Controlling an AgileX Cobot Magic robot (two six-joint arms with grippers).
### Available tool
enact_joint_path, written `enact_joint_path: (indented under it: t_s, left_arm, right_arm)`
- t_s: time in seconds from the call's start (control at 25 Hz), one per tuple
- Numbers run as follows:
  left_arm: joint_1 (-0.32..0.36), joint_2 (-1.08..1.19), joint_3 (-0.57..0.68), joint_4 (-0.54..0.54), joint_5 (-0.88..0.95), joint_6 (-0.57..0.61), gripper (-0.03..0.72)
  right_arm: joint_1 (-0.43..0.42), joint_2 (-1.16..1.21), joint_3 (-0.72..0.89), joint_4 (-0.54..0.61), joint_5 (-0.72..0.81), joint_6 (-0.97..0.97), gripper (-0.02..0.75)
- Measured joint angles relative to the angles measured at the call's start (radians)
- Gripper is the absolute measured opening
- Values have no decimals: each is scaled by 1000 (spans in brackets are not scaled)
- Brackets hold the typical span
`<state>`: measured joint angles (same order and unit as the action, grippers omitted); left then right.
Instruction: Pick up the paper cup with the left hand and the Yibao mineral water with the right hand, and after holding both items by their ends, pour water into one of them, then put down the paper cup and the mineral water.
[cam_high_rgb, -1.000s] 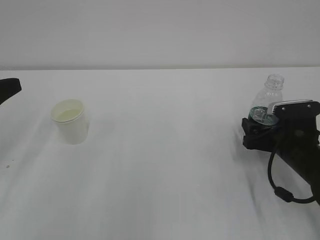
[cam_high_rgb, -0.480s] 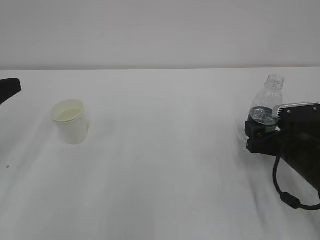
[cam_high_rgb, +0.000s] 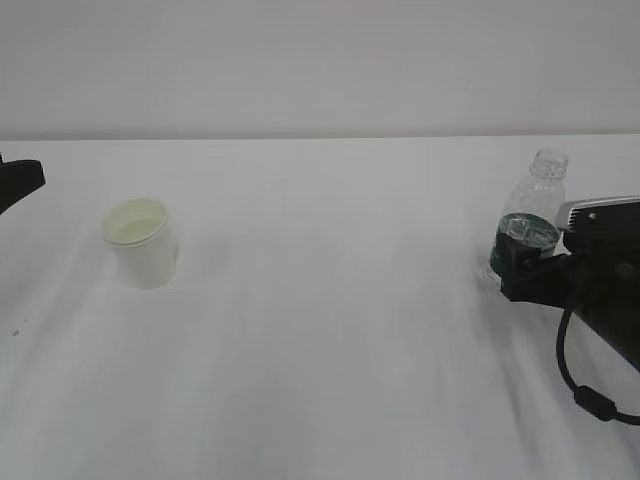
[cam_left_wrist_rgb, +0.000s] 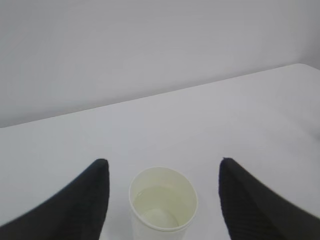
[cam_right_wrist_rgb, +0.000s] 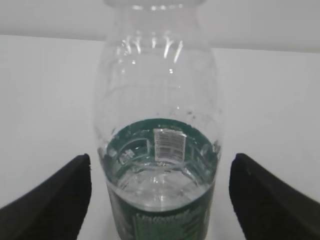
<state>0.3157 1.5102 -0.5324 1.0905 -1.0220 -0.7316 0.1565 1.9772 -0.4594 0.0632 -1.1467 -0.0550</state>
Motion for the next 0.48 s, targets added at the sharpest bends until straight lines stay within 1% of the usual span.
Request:
enact_joint_path:
  t_s: [0.48]
  left_arm:
    - [0, 0, 0, 0, -14, 0, 492]
  right_arm:
    - [0, -88, 62, -3, 0, 0, 645]
